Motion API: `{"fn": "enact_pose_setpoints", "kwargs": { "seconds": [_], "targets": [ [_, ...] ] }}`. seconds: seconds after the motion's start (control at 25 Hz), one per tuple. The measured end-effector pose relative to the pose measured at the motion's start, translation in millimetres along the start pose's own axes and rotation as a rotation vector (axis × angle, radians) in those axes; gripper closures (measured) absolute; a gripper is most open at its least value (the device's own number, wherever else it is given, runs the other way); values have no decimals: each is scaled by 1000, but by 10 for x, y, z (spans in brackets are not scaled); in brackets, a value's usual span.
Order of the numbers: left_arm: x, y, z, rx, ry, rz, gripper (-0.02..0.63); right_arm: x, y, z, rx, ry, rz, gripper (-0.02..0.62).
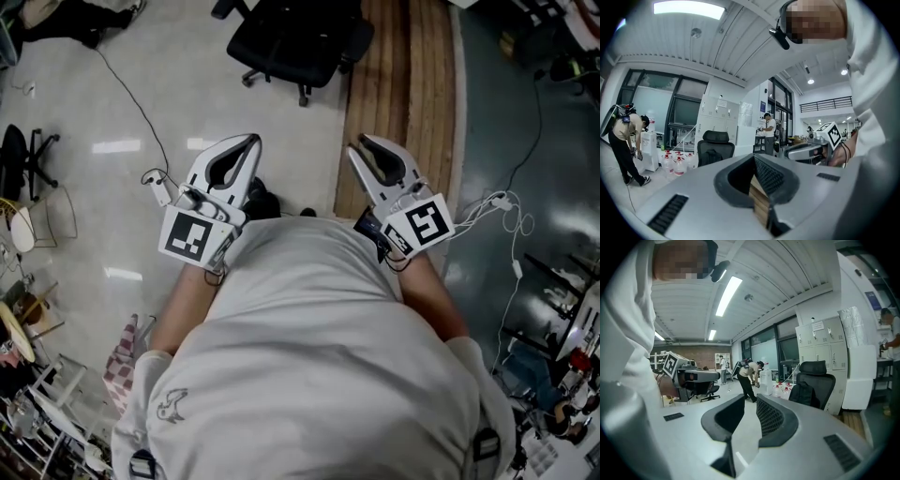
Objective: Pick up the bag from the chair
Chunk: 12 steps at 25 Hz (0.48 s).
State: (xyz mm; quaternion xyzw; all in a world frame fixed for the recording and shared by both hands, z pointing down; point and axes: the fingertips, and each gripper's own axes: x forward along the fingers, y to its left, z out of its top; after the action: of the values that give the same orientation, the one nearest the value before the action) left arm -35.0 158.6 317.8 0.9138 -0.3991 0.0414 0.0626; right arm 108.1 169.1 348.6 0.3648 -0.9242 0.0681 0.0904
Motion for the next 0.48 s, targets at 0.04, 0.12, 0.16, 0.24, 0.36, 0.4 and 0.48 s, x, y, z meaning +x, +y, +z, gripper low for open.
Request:
{"fn": "enact_pose_setpoints", "kwargs": {
  "seconds": [0.04,0.12,0.16,0.24,0.36,0.4,0.48],
  "targets": [
    [5,96,22,4,-4,-13,598,99,-9,36,-1,-1,-7,515],
    [-1,288,74,10,-14,-40,598,297,-14,122,-1,-6,-21,515],
    [-12,385,104,12,-16,-46,599,386,-4,167,-1,-8,-27,515],
    [-35,568,169,19,-18,-55,600,548,22,253,-2,-13,-37,515],
    [-53,824,263,36,-23,-72,599,787,43,368,-1,-24,-51,515],
    [-56,908,281,41,-23,-77,598,868,44,395,2,-29,-56,515],
    [-54,1067,301,42,-27,-84,600,1020,31,428,12,-36,-65,516]
  ]
}}
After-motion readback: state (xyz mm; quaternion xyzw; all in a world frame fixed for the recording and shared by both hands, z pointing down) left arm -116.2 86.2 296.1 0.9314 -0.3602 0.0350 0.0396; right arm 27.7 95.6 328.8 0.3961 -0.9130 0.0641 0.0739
